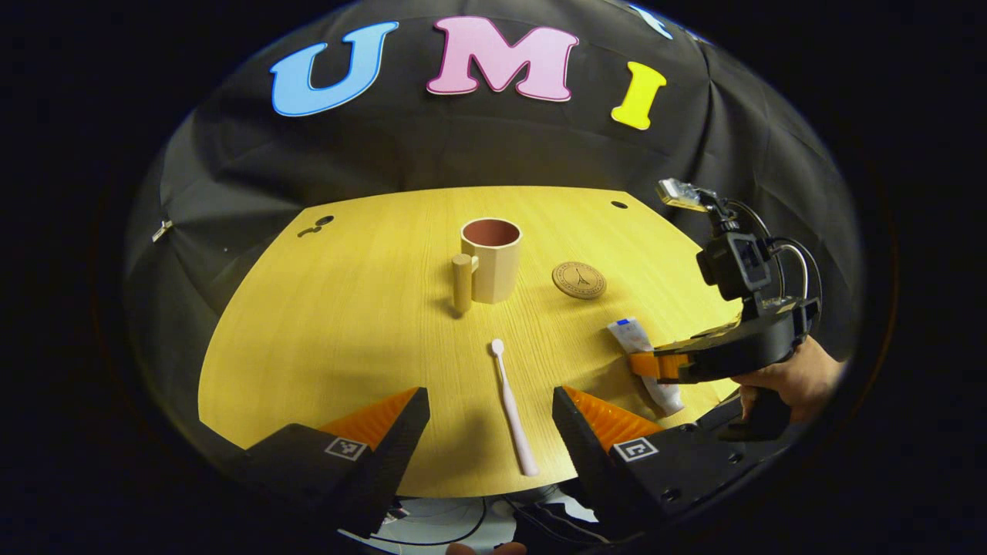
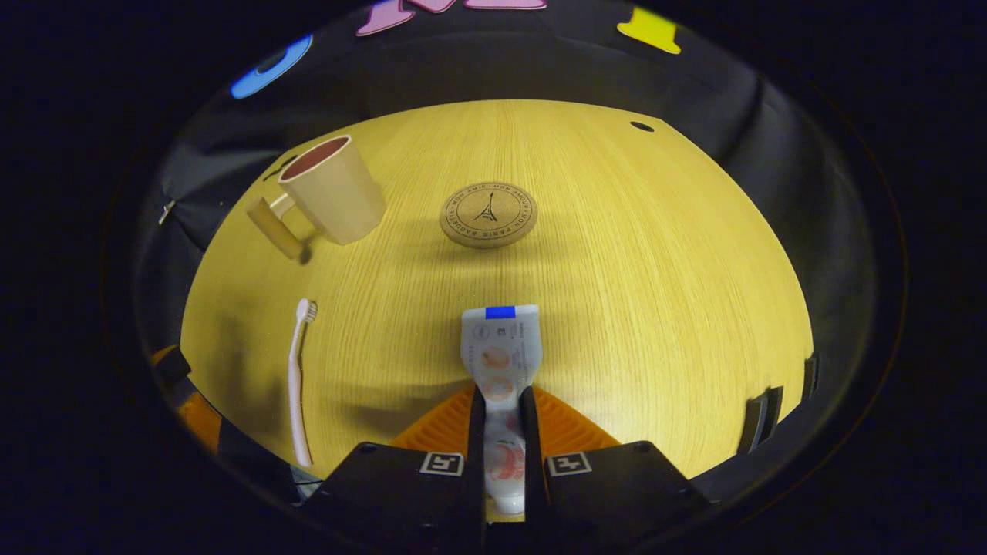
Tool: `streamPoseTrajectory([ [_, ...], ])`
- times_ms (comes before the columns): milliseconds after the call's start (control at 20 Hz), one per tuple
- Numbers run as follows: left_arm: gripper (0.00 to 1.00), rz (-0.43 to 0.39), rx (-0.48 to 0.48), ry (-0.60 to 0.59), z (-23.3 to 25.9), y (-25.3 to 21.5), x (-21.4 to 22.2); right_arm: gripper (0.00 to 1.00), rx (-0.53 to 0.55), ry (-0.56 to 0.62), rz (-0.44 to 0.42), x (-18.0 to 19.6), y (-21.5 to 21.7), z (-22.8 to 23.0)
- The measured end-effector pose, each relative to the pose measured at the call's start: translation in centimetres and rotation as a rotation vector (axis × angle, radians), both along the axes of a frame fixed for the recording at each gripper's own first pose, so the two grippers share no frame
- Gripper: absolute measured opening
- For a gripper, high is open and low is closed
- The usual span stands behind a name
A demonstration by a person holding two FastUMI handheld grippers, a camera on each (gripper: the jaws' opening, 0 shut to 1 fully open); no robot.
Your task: Put the toothbrush and toothpaste on the desktop into the cup, then pick up the cup and place it on the coaster on the desktop.
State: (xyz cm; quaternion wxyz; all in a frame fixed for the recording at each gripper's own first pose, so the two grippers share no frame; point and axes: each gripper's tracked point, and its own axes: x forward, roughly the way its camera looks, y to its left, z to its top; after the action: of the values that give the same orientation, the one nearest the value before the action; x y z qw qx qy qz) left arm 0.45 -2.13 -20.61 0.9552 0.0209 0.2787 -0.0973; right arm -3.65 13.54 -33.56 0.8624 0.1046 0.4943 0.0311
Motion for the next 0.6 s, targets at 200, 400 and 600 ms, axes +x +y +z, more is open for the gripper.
streamPoseTrajectory([
  [200, 0.99, -0.003, 0.048, 0.017, -0.5, 0.6, 0.3, 0.24, 0.088, -0.093, -0.027, 0.0, -0.7, 2.8],
  [400, 0.99, 0.005, 0.085, 0.034, -1.0, 1.3, 0.4, 0.24, 0.116, -0.198, -0.016, 0.3, -1.9, 5.7],
  [600, 0.99, 0.035, 0.09, 0.047, -1.2, 1.3, 0.7, 0.24, 0.156, -0.254, 0.01, 0.2, -2.1, 8.1],
])
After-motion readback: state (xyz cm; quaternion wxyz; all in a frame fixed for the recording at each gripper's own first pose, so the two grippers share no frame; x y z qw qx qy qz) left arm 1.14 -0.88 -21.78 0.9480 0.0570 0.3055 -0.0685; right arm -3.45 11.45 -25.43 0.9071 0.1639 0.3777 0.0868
